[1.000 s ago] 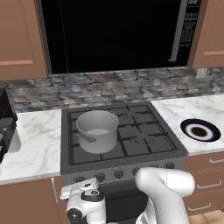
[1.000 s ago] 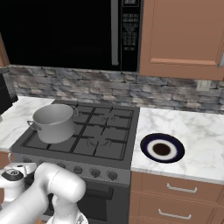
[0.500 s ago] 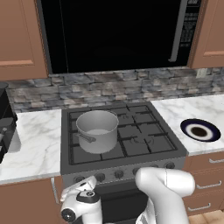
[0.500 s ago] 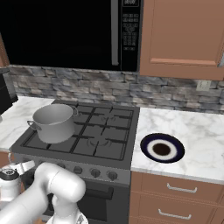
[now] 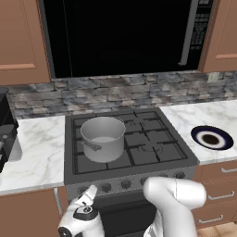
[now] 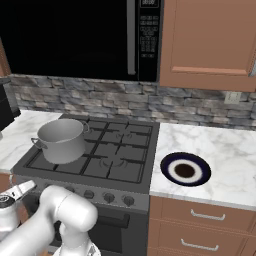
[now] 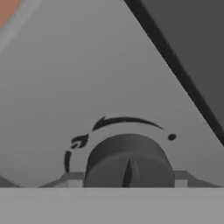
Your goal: Retrieve the frozen meat and place it in the pot on a burner. Then turn the burner on.
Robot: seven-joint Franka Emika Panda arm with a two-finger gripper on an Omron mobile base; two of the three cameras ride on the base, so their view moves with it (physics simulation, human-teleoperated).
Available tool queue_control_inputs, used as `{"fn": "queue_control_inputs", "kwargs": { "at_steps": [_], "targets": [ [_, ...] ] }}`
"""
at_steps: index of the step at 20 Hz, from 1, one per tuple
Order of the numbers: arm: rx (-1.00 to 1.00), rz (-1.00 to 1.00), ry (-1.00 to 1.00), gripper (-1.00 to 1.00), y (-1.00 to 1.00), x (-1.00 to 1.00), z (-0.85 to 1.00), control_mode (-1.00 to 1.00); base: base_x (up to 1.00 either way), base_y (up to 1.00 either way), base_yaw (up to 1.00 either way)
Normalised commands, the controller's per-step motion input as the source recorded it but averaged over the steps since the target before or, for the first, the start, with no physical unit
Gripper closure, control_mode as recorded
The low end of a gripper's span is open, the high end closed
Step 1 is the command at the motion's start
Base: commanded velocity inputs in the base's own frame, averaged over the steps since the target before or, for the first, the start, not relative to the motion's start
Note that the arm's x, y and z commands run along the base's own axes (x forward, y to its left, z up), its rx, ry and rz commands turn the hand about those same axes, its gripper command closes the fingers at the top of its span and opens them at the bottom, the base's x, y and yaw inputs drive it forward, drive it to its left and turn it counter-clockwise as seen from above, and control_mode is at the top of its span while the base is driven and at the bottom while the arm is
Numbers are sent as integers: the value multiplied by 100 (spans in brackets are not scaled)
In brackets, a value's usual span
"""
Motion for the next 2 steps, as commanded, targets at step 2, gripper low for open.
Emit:
{"fn": "queue_control_inputs", "kwargs": {
  "at_steps": [2],
  "targets": [
    [-35,0,1,100,0,0,-6,-100,0,0,0]
  ]
}}
